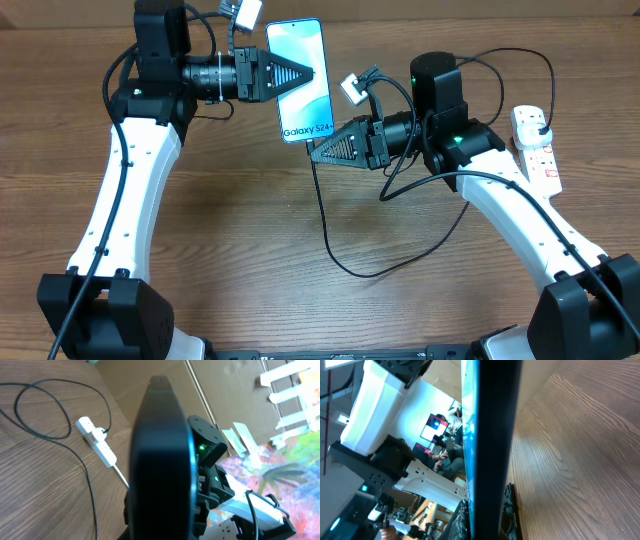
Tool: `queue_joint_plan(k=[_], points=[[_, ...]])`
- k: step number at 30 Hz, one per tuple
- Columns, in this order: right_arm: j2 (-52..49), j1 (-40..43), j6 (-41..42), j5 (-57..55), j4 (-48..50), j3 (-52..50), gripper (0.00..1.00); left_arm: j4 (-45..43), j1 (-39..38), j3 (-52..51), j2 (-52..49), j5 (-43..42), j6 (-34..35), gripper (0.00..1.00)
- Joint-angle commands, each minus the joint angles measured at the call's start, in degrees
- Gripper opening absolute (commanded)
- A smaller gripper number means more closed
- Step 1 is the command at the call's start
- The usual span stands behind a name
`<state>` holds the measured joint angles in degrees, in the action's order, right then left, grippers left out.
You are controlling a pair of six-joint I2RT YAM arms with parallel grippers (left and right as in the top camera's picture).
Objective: Plug charger to phone and switch on socket
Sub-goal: 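Push the plug into the phone's port with the right gripper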
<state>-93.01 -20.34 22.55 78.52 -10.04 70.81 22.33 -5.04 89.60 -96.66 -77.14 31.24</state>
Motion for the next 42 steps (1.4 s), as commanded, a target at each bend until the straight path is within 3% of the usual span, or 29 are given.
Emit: queue_joint_plan(k=[1, 8, 12, 14, 16, 21, 27, 36, 38, 40, 42], points=[[0.3, 0.3, 1.9, -4.8, 1.2, 0.5, 0.04, 1.9, -0.6, 0.5, 0.8, -1.9, -1.7, 0.04], [0.3, 0.3, 13.9, -5.5, 14.4, 0.5, 0.04, 3.3, -0.6, 0.5, 0.8, -1.9, -1.9, 0.04], [0.3, 0.3, 15.2, -5.6, 16.0, 0.5, 0.04, 3.1, -0.6, 0.5, 0.8, -1.6, -1.9, 0.04], [0.3, 0.3, 15.2, -5.3, 16.0, 0.5, 0.33, 3.1, -0.5, 0.5, 0.8, 0.3, -1.9, 0.04], [0.3, 0.3, 15.1, -4.9, 16.0, 0.5, 0.47, 3.1, -0.4, 0.5, 0.8, 2.0, -1.9, 0.04], [0.3, 0.3, 11.6, -1.1, 14.1, 0.5, 0.66, 2.2, 0.5, 0.5, 0.8, 3.3, -1.0, 0.04], [0.3, 0.6, 7.1, -3.5, 9.4, 0.5, 0.66, 2.5, 0.9, 0.5, 0.8, 0.7, -1.5, 0.04], [0.3, 0.6, 13.8, -8.0, 17.0, 0.5, 0.66, 4.7, -3.3, 0.5, 0.8, -5.4, -7.6, 0.05], [0.3, 0.6, 16.3, -8.0, 19.1, 0.5, 0.63, 4.7, -4.3, 0.5, 0.8, -5.4, -9.0, 0.04], [0.3, 0.6, 16.7, -7.9, 19.4, 0.5, 0.51, 4.7, -4.7, 0.5, 0.8, -4.3, -9.0, 0.04], [0.3, 0.6, 16.7, -7.8, 18.7, 0.5, 0.48, 4.7, -4.6, 0.5, 0.8, -3.3, -9.0, 0.04]])
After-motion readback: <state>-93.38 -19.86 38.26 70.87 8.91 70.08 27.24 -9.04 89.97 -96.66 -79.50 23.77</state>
